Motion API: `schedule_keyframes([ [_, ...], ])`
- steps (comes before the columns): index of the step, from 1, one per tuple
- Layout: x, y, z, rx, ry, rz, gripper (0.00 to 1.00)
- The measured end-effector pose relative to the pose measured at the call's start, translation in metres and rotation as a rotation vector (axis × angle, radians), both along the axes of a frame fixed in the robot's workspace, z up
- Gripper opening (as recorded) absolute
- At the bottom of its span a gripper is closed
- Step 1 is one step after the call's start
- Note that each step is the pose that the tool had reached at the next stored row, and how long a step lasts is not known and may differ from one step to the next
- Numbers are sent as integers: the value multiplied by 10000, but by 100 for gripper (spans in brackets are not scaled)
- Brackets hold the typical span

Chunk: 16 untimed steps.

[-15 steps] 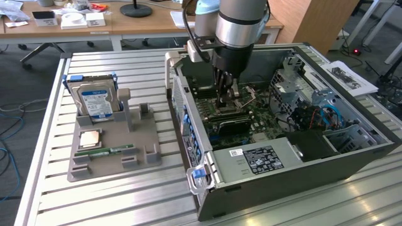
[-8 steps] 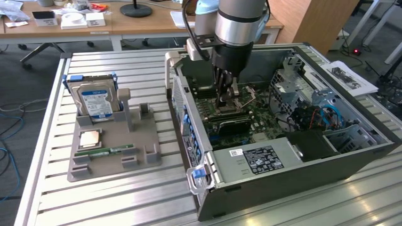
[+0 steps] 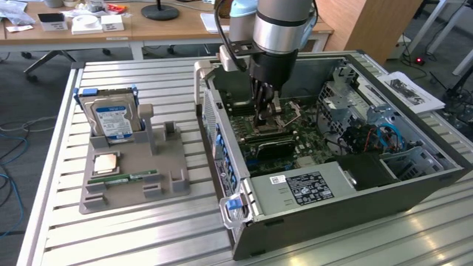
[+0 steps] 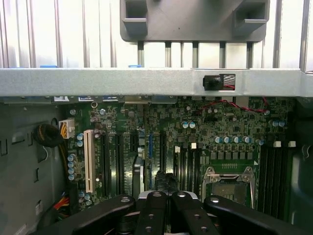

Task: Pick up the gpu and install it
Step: 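Press down on the gpu until it lock into place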

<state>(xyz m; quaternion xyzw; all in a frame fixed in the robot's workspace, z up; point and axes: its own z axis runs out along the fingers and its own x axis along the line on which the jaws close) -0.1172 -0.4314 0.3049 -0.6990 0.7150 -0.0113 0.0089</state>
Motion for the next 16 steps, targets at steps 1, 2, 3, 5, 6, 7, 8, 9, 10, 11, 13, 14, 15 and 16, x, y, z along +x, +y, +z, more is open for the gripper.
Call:
schedule_keyframes([
  [1, 2, 0, 0, 0, 0, -1, 11],
  [2, 6, 0, 0, 0, 0, -1, 11],
  [3, 11, 0, 0, 1, 0, 0, 11],
  [5, 30, 1, 0, 1, 0, -1, 11],
  [6, 45, 0, 0, 0, 1, 0, 11],
  [7, 62, 0, -1, 0, 0, 0, 11],
  [8, 82, 0, -1, 0, 0, 0, 11],
  [9, 103, 0, -2, 1, 0, 0, 11],
  [10, 122, 0, -2, 0, 0, 1, 11],
  [11, 141, 0, -3, 0, 0, 1, 11],
  [13, 165, 0, -4, 0, 0, 0, 11],
  [14, 175, 0, -5, 1, 0, 0, 11],
  [15, 186, 0, -5, 0, 1, 0, 11],
  [16, 199, 0, -6, 0, 0, 0, 11],
])
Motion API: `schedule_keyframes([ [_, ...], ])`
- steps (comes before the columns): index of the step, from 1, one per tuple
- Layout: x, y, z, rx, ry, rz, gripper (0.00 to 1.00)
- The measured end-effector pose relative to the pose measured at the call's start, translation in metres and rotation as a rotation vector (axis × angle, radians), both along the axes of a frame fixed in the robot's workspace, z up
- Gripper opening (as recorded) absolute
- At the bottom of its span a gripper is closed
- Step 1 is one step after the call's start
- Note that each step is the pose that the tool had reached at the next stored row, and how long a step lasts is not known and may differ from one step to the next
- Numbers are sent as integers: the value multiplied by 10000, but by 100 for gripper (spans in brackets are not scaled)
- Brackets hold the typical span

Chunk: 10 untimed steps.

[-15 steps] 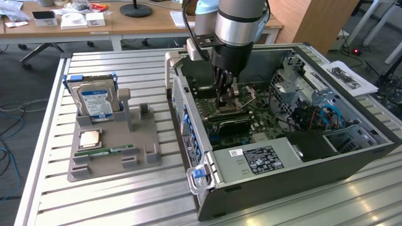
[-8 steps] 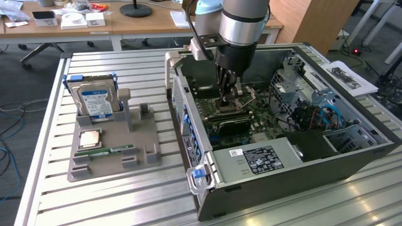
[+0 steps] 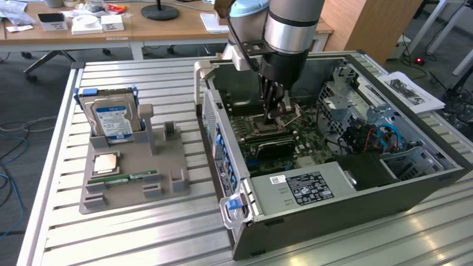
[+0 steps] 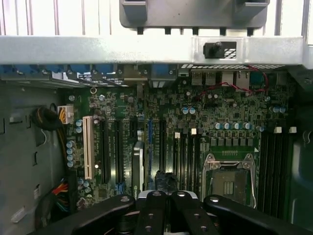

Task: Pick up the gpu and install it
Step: 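Press down on the gpu until it lock into place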

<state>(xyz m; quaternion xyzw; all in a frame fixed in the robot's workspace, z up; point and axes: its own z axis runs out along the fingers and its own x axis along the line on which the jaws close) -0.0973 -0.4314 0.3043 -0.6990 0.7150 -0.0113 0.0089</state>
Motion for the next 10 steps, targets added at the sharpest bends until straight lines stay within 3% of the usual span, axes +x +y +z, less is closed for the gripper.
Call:
schedule_keyframes([
  [10, 32, 0, -1, 0, 0, 0, 11],
])
